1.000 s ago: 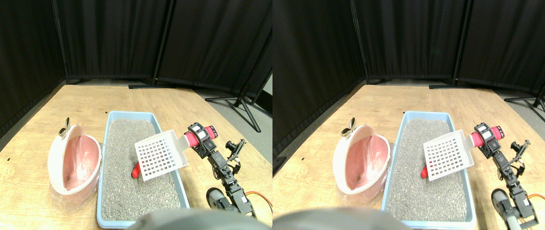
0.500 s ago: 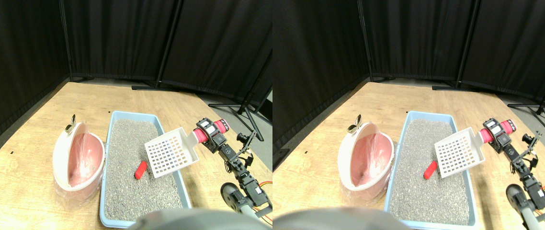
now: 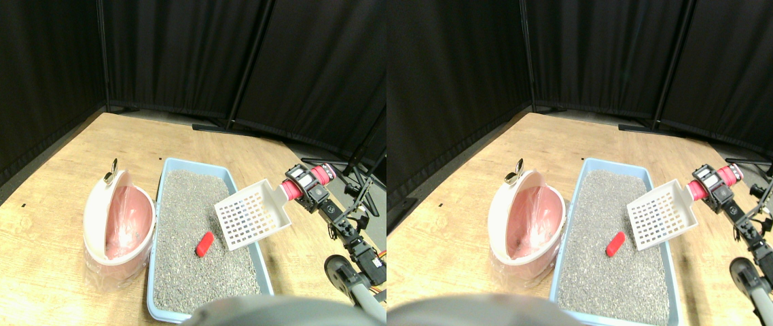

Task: Scoop (unimanual)

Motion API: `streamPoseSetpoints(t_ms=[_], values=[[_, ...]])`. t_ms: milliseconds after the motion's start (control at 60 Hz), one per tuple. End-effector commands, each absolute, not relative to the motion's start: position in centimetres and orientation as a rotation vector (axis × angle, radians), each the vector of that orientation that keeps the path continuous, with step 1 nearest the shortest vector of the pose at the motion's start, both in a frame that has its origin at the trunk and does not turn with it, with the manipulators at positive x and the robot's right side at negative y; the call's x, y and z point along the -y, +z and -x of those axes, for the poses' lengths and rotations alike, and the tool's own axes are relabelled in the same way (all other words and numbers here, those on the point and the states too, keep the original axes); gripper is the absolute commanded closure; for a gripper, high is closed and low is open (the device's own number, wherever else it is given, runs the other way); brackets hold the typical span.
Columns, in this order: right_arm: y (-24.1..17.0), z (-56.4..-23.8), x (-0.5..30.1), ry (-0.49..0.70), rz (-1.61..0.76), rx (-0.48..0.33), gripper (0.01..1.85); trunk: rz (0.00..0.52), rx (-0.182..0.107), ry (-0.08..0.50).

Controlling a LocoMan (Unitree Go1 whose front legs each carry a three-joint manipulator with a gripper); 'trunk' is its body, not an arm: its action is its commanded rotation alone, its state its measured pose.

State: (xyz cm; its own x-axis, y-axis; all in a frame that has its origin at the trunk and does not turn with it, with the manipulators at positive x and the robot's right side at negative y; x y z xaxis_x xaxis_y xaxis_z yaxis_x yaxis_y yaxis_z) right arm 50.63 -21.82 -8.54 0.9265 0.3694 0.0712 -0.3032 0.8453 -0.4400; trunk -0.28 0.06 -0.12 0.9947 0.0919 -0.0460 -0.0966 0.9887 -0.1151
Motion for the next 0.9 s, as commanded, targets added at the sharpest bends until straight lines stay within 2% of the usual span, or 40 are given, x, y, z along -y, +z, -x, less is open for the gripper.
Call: streamPoseSetpoints(t_ms=[17,367,417,633,683,783,900], values=[[-7.6,-50.8,21.6,0.362,0.464,0.184,1.81,0.122,-0.057,0.117],[-8.0,-51.2,21.2,0.406,0.59,0.126,1.81,0.129,-0.065,0.122],[-8.0,-51.1,21.0,0.397,0.621,0.091,1.81,0.129,-0.067,0.122],[-7.9,-50.7,19.9,0.437,0.667,0.076,1.81,0.13,-0.072,0.121],[-8.0,-50.7,19.7,0.481,0.687,0.091,1.81,0.132,-0.072,0.123],[-8.0,-50.7,19.2,0.463,0.724,0.058,1.81,0.134,-0.073,0.124],[-7.9,-50.8,18.9,0.471,0.754,0.055,1.81,0.134,-0.073,0.125]])
